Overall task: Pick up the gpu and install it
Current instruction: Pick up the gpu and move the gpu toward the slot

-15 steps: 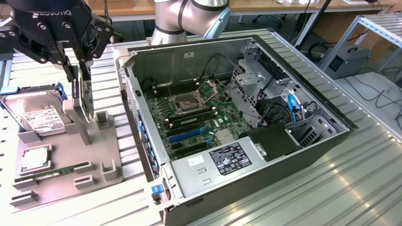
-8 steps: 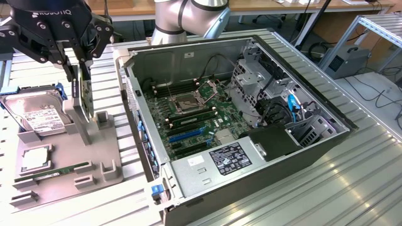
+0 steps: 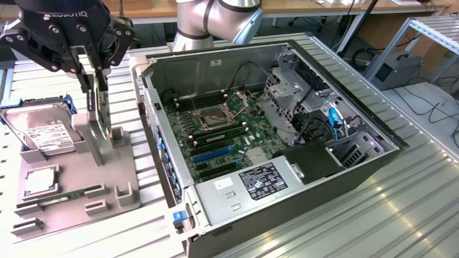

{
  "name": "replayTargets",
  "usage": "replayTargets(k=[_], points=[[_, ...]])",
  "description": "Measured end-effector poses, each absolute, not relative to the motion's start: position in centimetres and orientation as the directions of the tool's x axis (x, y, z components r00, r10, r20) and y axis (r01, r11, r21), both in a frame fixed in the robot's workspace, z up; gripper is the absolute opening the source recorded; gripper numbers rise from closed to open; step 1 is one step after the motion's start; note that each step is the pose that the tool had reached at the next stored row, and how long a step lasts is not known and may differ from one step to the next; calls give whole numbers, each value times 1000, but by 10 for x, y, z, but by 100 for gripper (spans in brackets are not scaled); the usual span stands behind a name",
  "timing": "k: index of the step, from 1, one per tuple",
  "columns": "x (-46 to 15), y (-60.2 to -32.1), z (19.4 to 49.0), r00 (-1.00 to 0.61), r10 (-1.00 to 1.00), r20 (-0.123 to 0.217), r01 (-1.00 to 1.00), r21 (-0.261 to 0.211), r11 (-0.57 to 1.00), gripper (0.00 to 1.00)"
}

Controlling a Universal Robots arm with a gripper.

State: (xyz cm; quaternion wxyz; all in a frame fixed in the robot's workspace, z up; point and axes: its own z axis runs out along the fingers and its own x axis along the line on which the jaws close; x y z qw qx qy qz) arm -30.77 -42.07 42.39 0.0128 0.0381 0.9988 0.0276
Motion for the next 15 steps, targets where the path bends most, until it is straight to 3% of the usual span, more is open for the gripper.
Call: replayTargets(k=[15], points=[[-294,-421,424,-997,77,-24,75,56,996,27]])
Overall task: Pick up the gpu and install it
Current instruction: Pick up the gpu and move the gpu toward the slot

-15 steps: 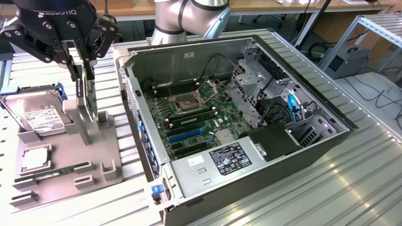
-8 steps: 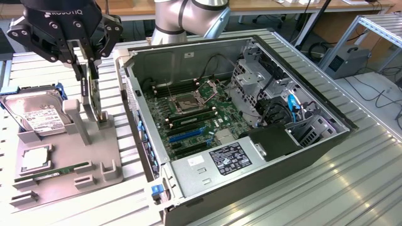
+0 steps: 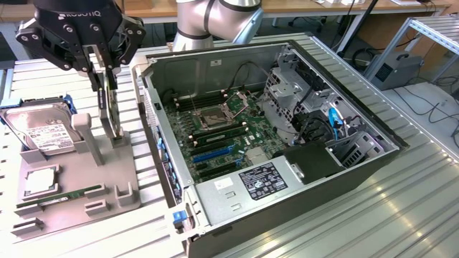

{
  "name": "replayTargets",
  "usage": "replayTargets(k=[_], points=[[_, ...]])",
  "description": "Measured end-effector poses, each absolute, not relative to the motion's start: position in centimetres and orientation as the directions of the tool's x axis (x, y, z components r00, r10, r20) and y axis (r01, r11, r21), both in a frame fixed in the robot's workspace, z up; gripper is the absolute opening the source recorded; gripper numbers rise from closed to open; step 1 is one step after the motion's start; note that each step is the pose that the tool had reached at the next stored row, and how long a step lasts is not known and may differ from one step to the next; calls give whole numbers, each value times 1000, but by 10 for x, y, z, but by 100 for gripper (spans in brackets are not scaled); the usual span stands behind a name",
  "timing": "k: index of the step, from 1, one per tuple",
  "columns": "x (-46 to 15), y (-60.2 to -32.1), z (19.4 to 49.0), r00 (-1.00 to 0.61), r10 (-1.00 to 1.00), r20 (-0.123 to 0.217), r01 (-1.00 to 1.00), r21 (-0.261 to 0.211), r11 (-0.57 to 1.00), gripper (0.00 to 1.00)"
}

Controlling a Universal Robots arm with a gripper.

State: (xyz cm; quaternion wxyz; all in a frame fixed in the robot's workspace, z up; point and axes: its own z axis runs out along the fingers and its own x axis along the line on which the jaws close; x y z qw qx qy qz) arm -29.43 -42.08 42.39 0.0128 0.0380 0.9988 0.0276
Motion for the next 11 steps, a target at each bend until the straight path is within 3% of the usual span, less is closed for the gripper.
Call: replayTargets(k=[11], points=[[-285,-421,424,-997,77,-24,75,56,996,27]])
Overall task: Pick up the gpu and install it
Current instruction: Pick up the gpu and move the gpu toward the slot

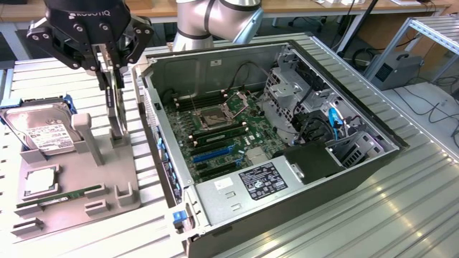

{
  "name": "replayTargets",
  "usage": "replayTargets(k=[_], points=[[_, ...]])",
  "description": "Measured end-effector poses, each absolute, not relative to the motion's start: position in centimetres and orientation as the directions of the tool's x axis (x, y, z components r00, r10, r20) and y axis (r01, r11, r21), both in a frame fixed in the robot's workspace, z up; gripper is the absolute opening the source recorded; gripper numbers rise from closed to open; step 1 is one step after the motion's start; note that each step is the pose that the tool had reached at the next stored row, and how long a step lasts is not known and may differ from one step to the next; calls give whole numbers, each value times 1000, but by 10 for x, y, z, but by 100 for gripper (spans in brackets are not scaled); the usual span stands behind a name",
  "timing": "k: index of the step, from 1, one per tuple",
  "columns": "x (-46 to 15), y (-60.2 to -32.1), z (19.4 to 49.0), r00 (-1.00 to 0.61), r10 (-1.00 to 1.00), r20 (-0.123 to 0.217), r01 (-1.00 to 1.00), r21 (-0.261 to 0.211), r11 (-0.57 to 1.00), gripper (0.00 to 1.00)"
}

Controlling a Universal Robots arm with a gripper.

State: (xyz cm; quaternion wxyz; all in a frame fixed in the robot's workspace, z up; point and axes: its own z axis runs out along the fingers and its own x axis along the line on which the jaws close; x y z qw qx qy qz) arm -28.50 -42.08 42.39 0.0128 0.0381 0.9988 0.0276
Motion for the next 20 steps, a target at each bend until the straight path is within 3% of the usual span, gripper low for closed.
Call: replayTargets(k=[20], points=[[-269,-421,424,-997,77,-24,75,56,996,27]])
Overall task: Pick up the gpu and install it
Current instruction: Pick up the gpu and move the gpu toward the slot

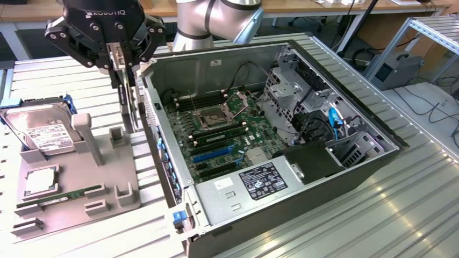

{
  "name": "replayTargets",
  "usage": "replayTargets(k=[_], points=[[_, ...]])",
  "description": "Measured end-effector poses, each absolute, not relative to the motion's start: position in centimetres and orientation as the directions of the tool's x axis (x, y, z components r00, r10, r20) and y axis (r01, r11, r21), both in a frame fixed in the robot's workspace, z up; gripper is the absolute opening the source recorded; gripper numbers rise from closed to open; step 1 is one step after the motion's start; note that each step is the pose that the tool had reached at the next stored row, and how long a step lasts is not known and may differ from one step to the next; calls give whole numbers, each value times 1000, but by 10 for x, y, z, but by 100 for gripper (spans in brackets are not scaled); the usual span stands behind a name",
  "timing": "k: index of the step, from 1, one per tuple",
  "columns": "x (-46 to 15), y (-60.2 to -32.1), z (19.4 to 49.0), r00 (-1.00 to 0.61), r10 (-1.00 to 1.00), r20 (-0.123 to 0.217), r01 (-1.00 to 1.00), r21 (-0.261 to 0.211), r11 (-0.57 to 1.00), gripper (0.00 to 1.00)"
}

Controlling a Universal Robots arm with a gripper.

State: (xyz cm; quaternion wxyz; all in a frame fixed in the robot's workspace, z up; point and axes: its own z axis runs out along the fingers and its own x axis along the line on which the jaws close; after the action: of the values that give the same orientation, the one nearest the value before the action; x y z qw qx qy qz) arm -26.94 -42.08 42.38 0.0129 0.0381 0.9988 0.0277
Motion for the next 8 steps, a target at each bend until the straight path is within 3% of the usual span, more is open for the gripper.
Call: replayTargets(k=[8], points=[[-263,-421,424,-997,77,-24,75,56,996,27]])
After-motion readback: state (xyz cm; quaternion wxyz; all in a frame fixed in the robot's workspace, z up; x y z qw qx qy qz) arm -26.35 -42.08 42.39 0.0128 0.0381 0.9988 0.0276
